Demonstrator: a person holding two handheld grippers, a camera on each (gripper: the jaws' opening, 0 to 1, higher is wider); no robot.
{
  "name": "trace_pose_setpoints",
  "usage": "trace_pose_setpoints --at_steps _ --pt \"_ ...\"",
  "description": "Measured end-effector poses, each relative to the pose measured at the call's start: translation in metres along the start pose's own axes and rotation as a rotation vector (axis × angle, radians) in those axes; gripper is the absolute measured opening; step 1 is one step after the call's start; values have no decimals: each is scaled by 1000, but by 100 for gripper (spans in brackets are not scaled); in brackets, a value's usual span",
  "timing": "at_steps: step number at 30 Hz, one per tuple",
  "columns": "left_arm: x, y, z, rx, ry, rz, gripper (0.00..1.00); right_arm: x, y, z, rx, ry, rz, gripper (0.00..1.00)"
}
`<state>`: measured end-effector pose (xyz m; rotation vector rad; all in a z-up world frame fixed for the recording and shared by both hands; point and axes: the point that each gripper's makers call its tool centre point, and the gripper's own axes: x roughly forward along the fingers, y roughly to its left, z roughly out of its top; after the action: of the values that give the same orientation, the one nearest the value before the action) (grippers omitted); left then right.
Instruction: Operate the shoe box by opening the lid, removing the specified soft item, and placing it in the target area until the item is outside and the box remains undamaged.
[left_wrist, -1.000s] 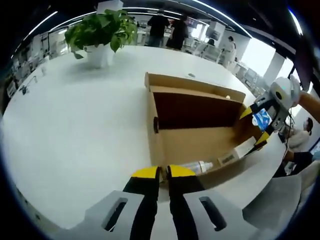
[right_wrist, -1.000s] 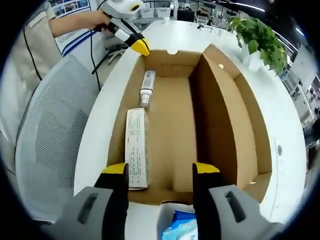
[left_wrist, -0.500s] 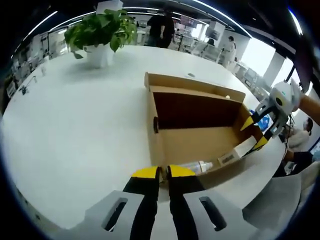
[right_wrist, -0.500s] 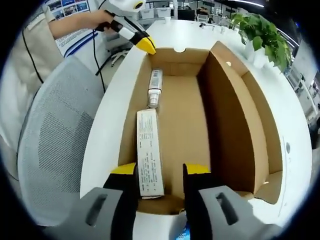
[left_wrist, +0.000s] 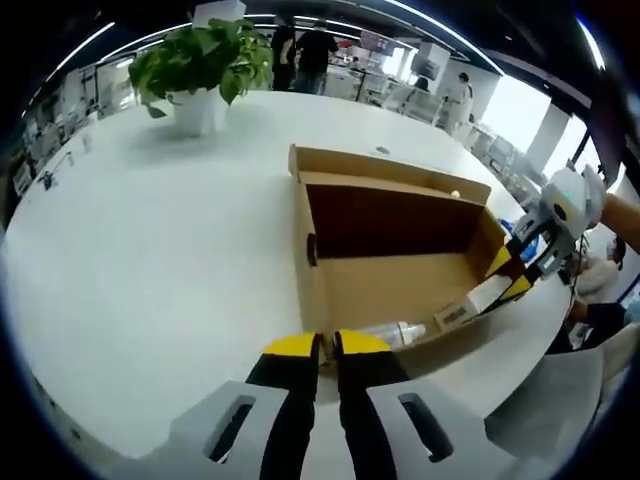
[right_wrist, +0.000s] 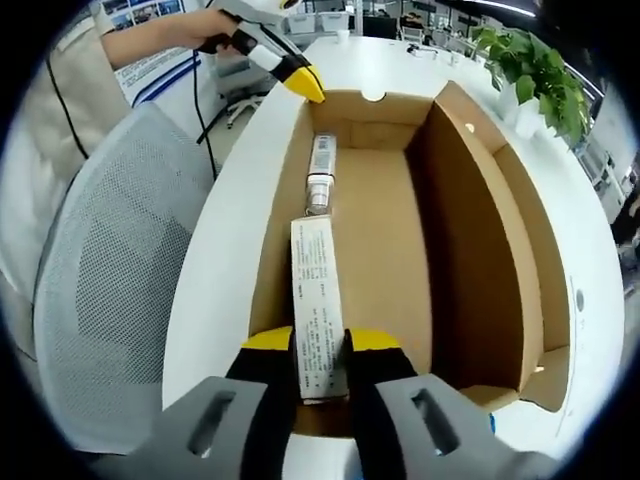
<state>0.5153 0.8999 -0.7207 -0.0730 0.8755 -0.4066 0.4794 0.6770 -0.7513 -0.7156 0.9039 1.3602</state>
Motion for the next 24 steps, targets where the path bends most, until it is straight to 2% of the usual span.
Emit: trace_pose_setpoints --at_steps 13,24 --pt "-1 -1 0 1 -1 0 4 -9 -1 8 10 -19 -10 14" --pt "-1 -1 1 3 -5 3 3 -27 -5 22 -15 -58 -38 14"
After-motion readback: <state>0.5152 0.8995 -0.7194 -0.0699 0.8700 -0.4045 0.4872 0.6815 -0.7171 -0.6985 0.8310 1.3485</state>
